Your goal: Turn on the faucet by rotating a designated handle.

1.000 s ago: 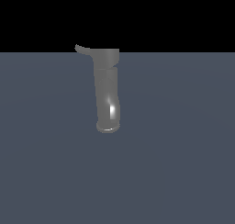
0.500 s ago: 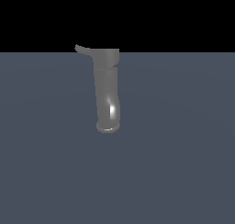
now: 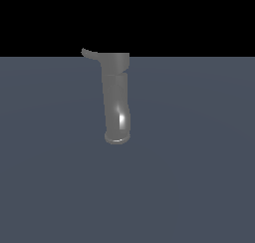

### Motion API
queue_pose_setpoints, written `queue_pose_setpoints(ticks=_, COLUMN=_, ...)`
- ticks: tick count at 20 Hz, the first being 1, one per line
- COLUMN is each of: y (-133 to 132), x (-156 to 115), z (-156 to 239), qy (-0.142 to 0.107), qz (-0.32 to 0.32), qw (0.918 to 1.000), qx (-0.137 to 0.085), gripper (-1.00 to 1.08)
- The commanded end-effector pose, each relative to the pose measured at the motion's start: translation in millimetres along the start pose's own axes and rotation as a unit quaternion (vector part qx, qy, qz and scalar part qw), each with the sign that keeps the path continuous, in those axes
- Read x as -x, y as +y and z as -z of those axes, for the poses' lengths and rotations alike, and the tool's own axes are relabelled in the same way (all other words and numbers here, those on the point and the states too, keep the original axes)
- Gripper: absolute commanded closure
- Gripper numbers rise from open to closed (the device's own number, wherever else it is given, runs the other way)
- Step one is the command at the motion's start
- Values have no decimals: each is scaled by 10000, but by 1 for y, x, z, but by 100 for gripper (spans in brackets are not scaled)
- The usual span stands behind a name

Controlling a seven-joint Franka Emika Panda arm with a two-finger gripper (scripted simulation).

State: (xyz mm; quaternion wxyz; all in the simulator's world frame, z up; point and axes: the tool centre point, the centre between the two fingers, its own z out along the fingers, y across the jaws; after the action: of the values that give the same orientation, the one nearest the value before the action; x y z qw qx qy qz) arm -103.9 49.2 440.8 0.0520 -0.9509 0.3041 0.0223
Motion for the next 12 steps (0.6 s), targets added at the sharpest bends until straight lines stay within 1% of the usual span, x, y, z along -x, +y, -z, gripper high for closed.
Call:
queue_pose_setpoints(ticks=1, y=-10, x=-9, z=-9, qy=-19, qz=-318, qw=9995, qx=-1, gripper=108)
queue_pose_setpoints(ticks=6, y=-29, x=-25, z=-28, qy=-32, qz=-945, qw=9955, qx=23, gripper=108)
queue_pose_setpoints(ticks=12, y=-52, x=-43, z=-53, qy=-2, qz=-1692, qw=9856, qx=75, gripper=108)
